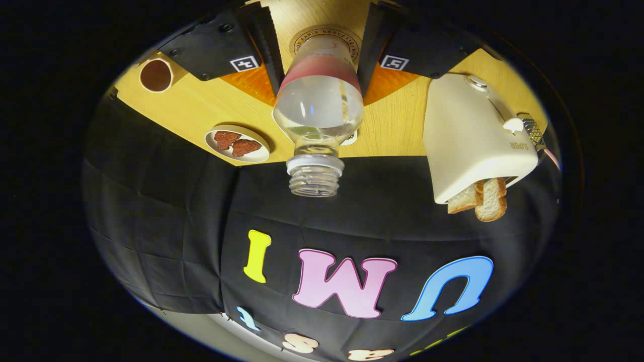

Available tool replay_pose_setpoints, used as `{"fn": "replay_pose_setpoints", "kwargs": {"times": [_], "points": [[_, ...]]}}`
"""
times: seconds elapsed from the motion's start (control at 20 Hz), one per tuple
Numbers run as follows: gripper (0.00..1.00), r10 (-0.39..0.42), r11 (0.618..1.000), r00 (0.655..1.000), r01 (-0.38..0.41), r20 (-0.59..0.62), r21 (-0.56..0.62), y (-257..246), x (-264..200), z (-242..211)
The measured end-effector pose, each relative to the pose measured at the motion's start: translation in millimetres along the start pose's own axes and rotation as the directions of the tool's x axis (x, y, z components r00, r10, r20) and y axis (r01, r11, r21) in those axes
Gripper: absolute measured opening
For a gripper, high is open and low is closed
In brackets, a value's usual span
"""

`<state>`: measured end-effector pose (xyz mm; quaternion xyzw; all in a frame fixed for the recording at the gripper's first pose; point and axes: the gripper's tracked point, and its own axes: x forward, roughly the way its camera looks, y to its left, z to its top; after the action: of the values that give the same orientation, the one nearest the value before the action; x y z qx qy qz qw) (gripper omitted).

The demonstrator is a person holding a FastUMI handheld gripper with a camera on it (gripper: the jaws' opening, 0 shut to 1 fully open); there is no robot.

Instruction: Take the bottle from table, then pour the juice into the cup, finally place the bottle on the coaster

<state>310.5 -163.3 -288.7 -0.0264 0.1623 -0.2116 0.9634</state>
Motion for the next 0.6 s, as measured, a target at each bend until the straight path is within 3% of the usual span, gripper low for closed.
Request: {"fn": "replay_pose_setpoints", "kwargs": {"times": [0.4, 0.5, 0.6], "points": [[0.80, -0.015, 0.999, 0.999, 0.016, -0.033, 0.050, -3.8, -4.1, -5.4], [0.97, 0.004, 0.998, 0.999, -0.002, -0.033, 0.055, 1.0, -7.4, -5.3], [0.99, 0.011, 0.999, 0.999, -0.010, -0.039, 0.040, 0.9, -14.0, -7.2]]}}
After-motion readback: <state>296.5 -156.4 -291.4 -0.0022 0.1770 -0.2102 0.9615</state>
